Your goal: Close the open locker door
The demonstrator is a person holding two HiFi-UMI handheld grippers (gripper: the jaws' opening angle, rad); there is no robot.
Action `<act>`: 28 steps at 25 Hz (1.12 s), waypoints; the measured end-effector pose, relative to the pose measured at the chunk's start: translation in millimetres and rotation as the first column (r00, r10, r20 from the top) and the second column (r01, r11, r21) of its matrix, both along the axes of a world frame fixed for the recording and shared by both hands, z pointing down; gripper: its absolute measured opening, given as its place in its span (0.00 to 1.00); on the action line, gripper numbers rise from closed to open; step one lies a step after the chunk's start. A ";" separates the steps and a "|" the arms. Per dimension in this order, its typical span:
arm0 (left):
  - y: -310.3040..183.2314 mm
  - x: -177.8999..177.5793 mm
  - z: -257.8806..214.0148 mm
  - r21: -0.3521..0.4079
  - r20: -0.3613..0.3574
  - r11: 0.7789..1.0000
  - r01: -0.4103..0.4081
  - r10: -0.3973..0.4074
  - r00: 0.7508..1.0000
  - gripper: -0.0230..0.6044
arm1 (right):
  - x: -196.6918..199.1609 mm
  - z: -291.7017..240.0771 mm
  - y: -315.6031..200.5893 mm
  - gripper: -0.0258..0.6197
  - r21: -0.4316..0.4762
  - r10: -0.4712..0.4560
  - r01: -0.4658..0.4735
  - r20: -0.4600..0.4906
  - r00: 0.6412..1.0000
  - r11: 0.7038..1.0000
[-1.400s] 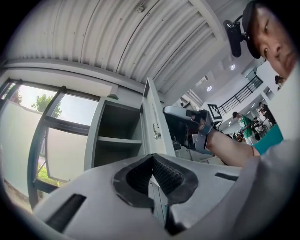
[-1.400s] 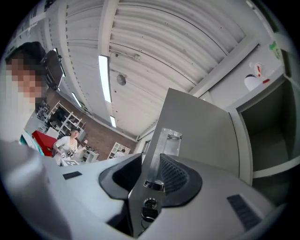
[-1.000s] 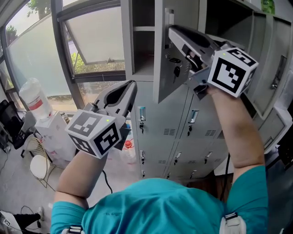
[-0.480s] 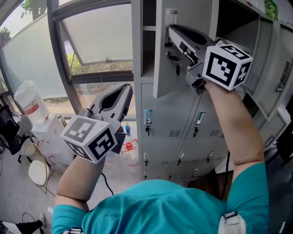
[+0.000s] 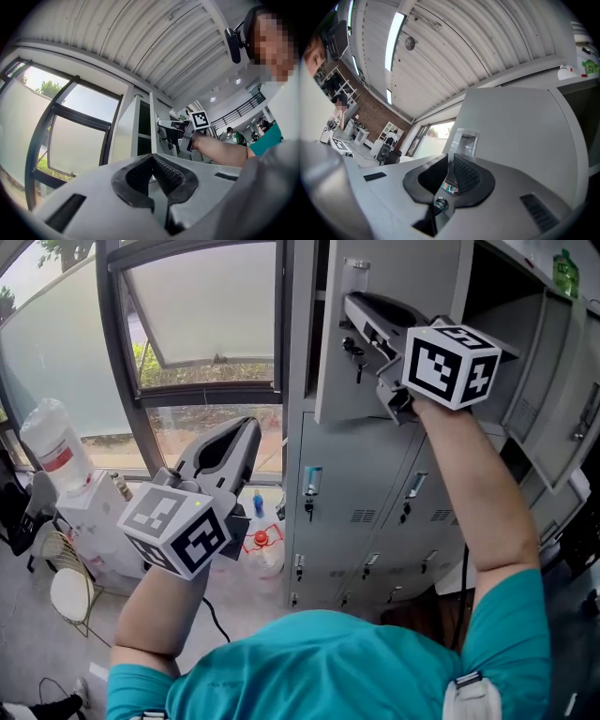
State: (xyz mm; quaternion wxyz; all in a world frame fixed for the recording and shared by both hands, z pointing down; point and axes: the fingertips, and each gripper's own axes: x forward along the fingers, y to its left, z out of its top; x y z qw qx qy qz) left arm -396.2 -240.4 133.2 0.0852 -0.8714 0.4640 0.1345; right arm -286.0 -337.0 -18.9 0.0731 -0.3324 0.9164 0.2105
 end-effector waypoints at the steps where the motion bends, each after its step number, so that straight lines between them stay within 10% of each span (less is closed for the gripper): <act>1: -0.5 -4.0 0.9 -0.001 -0.003 1.000 0.001 -0.001 1.000 0.05 | -2.5 -0.1 -4.6 0.09 -0.003 0.008 -0.008 -0.002 1.000 1.000; 28: -25.0 -64.4 27.8 -0.054 -0.063 0.997 0.048 -0.052 0.997 0.05 | -28.2 0.4 -91.1 0.07 -0.064 0.199 -0.202 -0.051 0.979 0.977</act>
